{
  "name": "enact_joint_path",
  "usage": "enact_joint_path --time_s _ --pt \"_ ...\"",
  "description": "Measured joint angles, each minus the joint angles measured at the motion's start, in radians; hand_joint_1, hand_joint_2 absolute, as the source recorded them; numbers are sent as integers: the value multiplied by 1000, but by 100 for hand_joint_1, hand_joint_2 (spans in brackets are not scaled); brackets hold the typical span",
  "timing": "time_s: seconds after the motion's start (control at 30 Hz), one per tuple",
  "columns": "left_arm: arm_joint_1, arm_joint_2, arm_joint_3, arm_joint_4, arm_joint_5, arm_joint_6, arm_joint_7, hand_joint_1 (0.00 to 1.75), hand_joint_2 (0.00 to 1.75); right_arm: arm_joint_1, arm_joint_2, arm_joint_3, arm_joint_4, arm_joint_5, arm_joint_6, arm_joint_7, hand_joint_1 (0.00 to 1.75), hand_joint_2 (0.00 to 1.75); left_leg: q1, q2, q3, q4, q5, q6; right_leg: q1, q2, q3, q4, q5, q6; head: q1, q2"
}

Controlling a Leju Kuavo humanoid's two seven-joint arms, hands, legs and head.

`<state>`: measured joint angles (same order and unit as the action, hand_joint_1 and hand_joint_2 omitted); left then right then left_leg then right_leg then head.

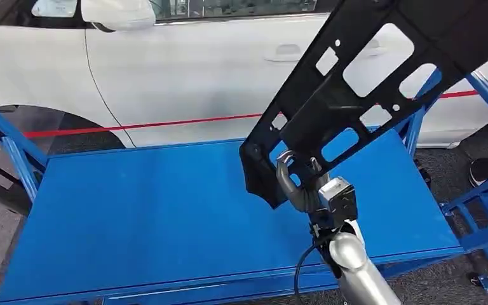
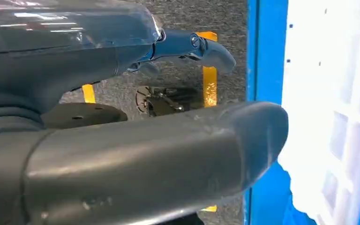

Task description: Take the parts from the cabinet and place them on the table.

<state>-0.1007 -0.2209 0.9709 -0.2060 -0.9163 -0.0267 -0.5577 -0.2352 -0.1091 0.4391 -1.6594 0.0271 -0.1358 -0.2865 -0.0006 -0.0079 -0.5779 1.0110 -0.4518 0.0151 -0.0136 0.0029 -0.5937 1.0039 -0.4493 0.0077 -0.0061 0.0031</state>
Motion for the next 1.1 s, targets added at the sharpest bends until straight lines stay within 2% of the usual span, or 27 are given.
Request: enact_joint_path --time_s 0.07,0.1,0.13,0.2,0.23,0.27,0.3,0.33,0.37,0.4,0.43,0.47,0.57,0.6,0.63,0.7,0.73,0.77,0.8,0.83,0.87,0.9,0.93,0.97,1.0,1.07,1.1 --pt "2 0 0 0 -2 0 2 0 0 4 0 0 -15 1 -1 -1 175 175 4 1 7 -15 7 13 3 0 5 -5 0 10 0 0" --pt "4 -1 0 0 -2 0 3 0 0 5 0 1 -20 1 -1 -2 175 175 9 4 16 -28 15 17 -1 -2 5 8 -11 13 2 0" --pt "5 -2 0 0 -3 0 3 0 0 5 0 1 -25 1 -2 -2 175 175 9 6 19 -31 23 26 0 -2 -15 54 -51 14 4 0" --pt "5 -2 0 0 -8 6 8 0 0 10 0 1 -26 0 -4 -3 175 175 9 7 17 -28 23 26 -2 -1 -81 205 -139 19 4 0" --pt "5 -2 0 0 -10 13 11 0 0 14 0 1 -26 -2 -5 -3 175 175 9 7 14 -25 23 26 -3 -1 -109 269 -163 22 4 0" --pt "7 -2 0 0 -15 16 13 0 0 18 0 1 -26 -3 -6 -3 175 175 9 6 9 -22 22 25 -6 -1 -123 300 -163 25 4 0" --pt "8 -2 0 0 -17 17 15 0 0 20 0 1 -26 -5 -8 -3 175 175 9 6 6 -17 21 24 -10 -2 -116 286 -141 28 5 0" --pt "8 -2 0 0 -19 18 17 0 0 20 0 1 -26 -6 -9 -2 175 175 11 5 1 -11 19 21 -15 -3 -84 226 -99 31 4 0" --pt "9 -2 0 0 -21 18 19 0 0 20 0 0 -26 -6 -10 -2 175 175 13 4 -3 -3 16 16 -20 -3 -35 138 -56 34 5 0" --pt "9 -2 0 0 -25 18 21 0 0 20 0 0 -26 -7 -11 -2 175 175 15 3 -7 8 11 9 -24 -4 13 54 -30 36 5 0" --pt "8 -1 0 0 -27 20 21 0 0 20 0 0 -26 -7 -13 -2 175 175 11 1 -16 16 8 1 -17 0 22 41 -47 29 6 0" --pt "8 0 -1 0 -28 21 21 0 0 25 0 0 -27 -7 -13 -2 175 175 10 1 -17 18 8 -4 -12 6 12 51 -28 17 3 0" --pt "9 0 -2 0 -32 21 23 0 0 25 0 0 -27 -10 -16 -2 175 175 12 -1 -24 21 19 -24 -11 5 1 43 -29 -3 5 0" --pt "10 0 -2 0 -34 22 24 0 0 25 0 0 -27 -10 -16 -2 175 175 15 0 -29 31 5 -30 -16 2 -5 37 -21 -15 5 0" --pt "10 0 -3 0 -35 23 24 0 0 25 0 0 -27 -10 -16 -2 175 175 15 3 -42 60 -36 -34 -14 0 -11 37 -16 -22 2 0" --pt "11 0 -5 0 -36 25 28 0 0 25 2 0 -28 -11 -14 -2 175 175 15 3 -82 194 -139 -38 -11 -4 -26 38 -5 -32 0 0" --pt "11 0 -5 0 -37 29 31 0 0 25 2 0 -27 -11 -13 -2 175 175 15 3 -101 264 -177 -39 -7 -5 -36 38 3 -34 1 0" --pt "11 0 -6 0 -37 33 32 0 0 25 2 0 -27 -11 -12 -2 175 175 14 2 -107 312 -193 -38 -3 -6 -48 40 11 -35 1 0" --pt "11 0 -6 0 -37 34 34 0 0 25 2 0 -27 -11 -11 -2 175 175 14 3 -90 306 -182 -34 0 -7 -59 41 18 -36 1 0" --pt "12 2 -6 0 -37 35 35 0 0 25 2 0 -27 -11 -11 -2 175 175 12 2 -53 261 -150 -28 3 -7 -69 43 25 -36 0 0" --pt "12 3 -6 0 -37 36 36 0 0 25 2 0 -27 -11 -13 -5 175 175 9 2 -2 191 -114 -20 6 -7 -77 44 32 -35 1 0" --pt "11 4 -6 0 -37 36 37 0 0 25 2 0 -28 -11 -15 -7 175 175 2 2 61 102 -86 -7 8 -7 -83 44 40 -35 0 0" --pt "9 9 -6 0 -37 38 37 0 0 25 2 0 -31 -11 -15 -8 175 175 -5 3 109 23 -101 10 6 -8 -85 44 47 -33 2 0" --pt "9 11 -6 0 -37 39 37 0 0 25 2 0 -34 -11 -16 -10 175 175 -6 6 126 -11 -104 5 8 -8 -88 42 55 -25 2 0" --pt "10 11 -6 0 -38 40 38 0 0 26 2 0 -35 -12 -18 -12 175 175 -10 5 114 -6 -90 3 4 -11 -84 36 64 -17 1 0" --pt "11 13 -6 0 -41 47 41 0 0 28 2 0 -42 -13 -20 -19 175 175 -16 5 108 -13 -76 12 -1 -13 -85 24 86 -5 -3 0" --pt "14 13 -6 0 -45 52 43 0 0 31 2 0 -47 -13 -22 -22 175 175 -2 6 106 -36 -52 19 4 -12 -89 23 86 0 -3 0"
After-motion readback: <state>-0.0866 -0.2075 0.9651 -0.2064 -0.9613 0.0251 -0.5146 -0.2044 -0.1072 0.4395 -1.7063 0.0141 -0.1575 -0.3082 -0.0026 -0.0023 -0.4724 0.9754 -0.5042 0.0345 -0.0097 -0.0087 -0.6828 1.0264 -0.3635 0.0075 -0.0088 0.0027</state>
